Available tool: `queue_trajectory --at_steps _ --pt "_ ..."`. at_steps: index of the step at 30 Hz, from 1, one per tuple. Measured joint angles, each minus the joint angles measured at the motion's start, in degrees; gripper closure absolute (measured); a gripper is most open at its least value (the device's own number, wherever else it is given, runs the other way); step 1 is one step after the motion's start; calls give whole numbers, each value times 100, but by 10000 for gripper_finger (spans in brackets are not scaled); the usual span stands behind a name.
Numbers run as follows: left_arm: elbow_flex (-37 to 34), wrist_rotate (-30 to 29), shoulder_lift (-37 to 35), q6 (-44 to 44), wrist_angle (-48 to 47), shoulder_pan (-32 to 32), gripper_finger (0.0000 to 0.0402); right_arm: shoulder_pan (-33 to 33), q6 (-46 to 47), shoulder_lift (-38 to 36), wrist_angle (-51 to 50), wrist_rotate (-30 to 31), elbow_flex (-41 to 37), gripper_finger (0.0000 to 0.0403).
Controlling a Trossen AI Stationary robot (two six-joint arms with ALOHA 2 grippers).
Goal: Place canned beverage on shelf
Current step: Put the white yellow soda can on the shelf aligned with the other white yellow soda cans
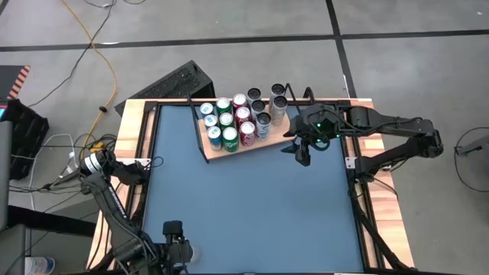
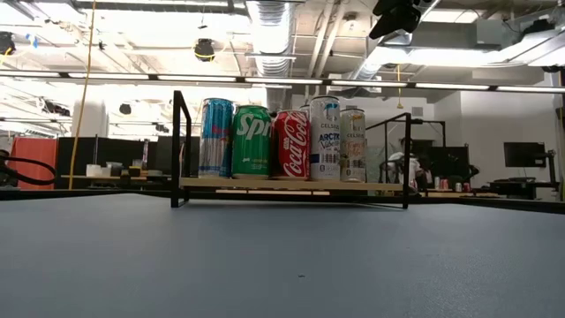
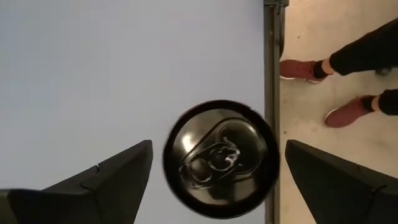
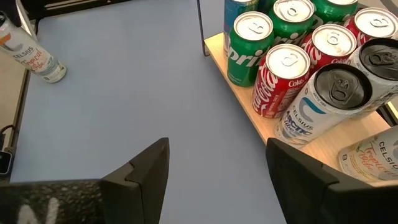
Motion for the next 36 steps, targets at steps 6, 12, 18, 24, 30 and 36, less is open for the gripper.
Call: queue_trajectory --at_steps 6,12,18,24,30,36 --pt "0 -25 0 206 -79 29 106 0 -2 0 0 0 0 155" --pt "2 -91 -7 740 -162 107 169 0 -4 0 0 -2 0 155" --pt "-9 -166 -235 1954 -666 491 169 0 -30 0 0 -4 0 155" --pt "-7 24 -505 3805 -844 1086 169 0 -311 0 0 -7 0 155" --pt "-291 1220 -766 6184 -1072 1813 169 -46 -672 -25 -2 -24 0 155" --pt "-299 1786 -855 8507 -784 2837 169 -238 -767 -59 -91 -42 0 155"
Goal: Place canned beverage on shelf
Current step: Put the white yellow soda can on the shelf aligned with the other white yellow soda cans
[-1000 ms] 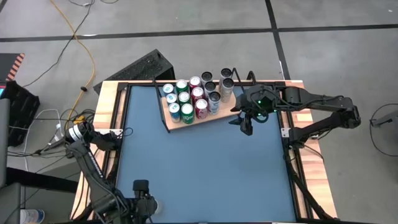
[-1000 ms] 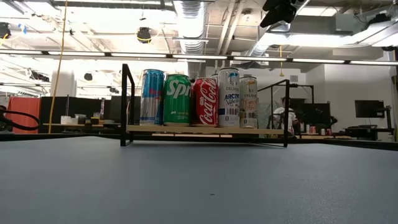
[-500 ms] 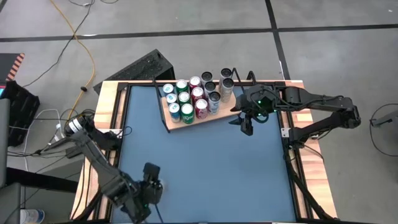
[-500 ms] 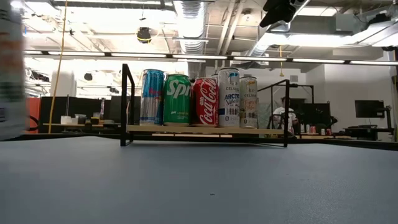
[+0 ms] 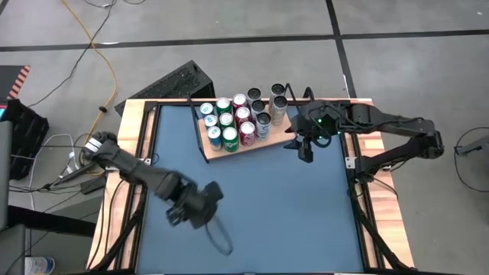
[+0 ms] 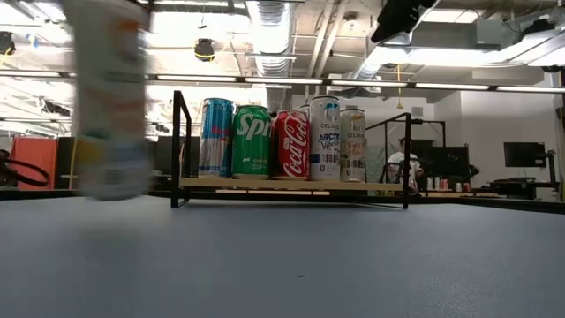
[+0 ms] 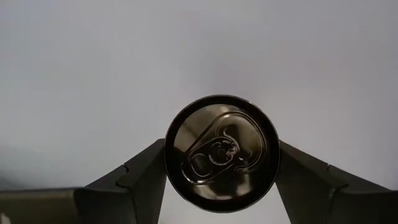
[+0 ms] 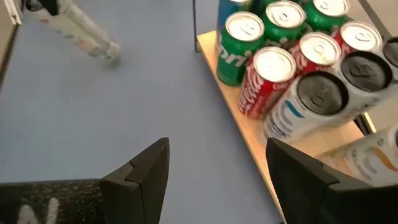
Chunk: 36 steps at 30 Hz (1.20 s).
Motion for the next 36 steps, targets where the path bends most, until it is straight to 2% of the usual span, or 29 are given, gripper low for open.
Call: queue_trajectory --at_steps 6,11,13,17,19,25,32,36 --pt "0 145 2 1782 723 959 169 -250 -520 -20 -143 -11 0 155" --pt "2 935 49 2183 1674 1569 169 -790 -752 -186 -121 -628 0 155" --pt "7 923 112 2660 1965 1680 169 -1008 -842 -243 -149 -816 0 155" --pt "2 803 285 3384 1914 1871 169 -1328 -1170 -325 -189 -906 0 155" --pt "0 883 435 3426 2131 1988 169 -1517 -1363 -351 -185 -921 0 155" --pt "71 1726 639 3294 2674 2216 161 -2032 -1717 -339 -126 -1197 0 155" --pt "487 1837 750 2320 2511 2060 152 -2368 -1794 -315 -41 -1596 0 155" --pt "551 1887 754 1961 1876 1994 151 -2433 -1794 -313 -42 -1655 0 155"
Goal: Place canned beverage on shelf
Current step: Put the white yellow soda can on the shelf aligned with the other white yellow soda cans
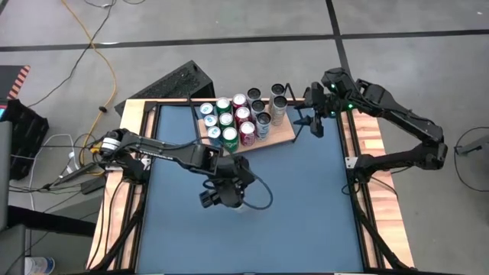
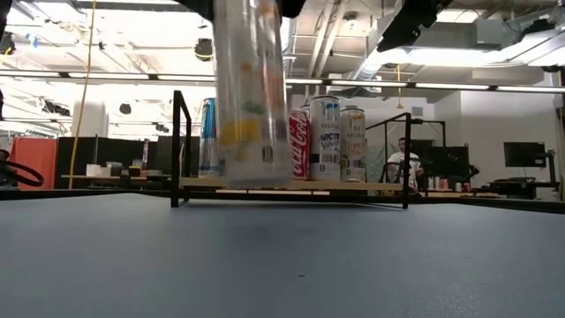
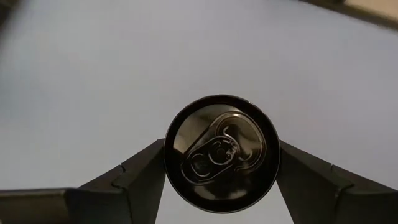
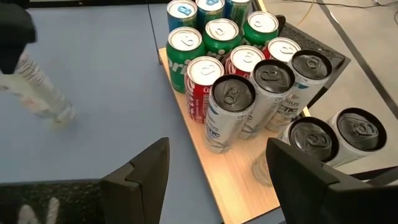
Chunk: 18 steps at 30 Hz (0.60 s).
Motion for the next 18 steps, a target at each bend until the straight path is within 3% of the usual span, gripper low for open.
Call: queue_trajectory --at_steps 9,18 --pt "39 257 -2 -215 -650 -67 149 2 181 0 59 4 0 155" --pt "-88 253 -2 -128 -584 -45 140 2 199 0 57 26 0 155"
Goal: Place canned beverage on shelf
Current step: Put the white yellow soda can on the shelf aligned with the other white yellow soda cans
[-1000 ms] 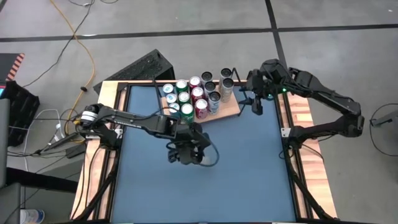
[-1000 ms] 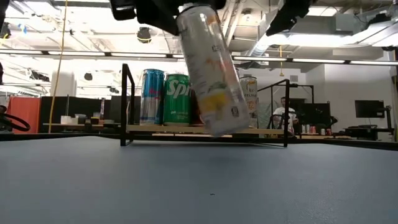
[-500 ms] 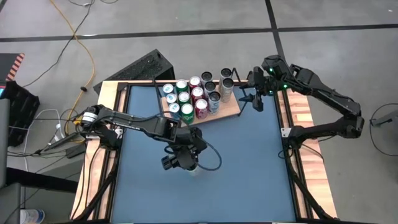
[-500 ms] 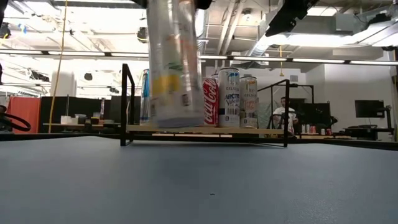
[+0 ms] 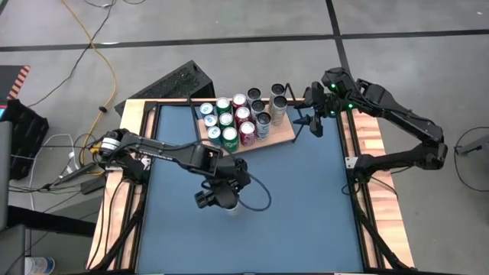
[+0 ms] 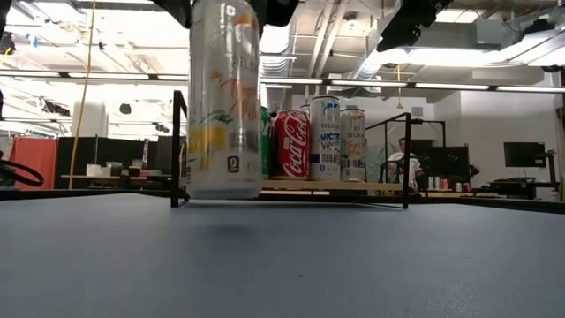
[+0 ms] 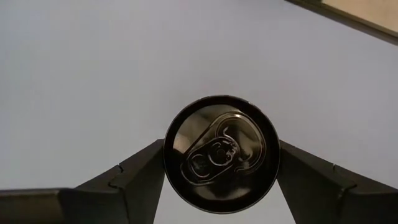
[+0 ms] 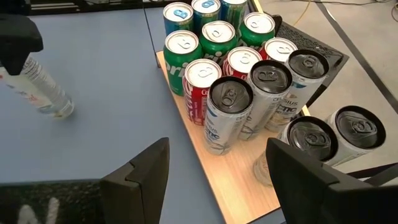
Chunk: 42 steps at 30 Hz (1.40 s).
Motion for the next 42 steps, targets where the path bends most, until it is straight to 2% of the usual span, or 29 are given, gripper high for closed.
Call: queue_trajectory --at_steps 16,22,28,31,35,39,42 --pt "0 -43 0 -241 122 49 136 0 -48 40 12 4 0 155" --pt "5 -329 0 -754 136 51 102 -71 -47 139 31 18 6 155" --pt "5 -412 2 -720 7 49 75 -113 -16 186 187 7 4 155" --pt "6 -864 -44 -849 -119 40 76 -41 -4 193 320 -99 4 155" --pt "199 -1440 -107 -1553 -114 47 76 105 -37 188 489 -555 4 155" --pt "616 -1851 -156 -2240 -554 47 77 441 -35 188 783 -998 4 155" --pt "1127 -2183 -193 -3114 -1152 5 77 861 0 191 1009 -1036 4 155"
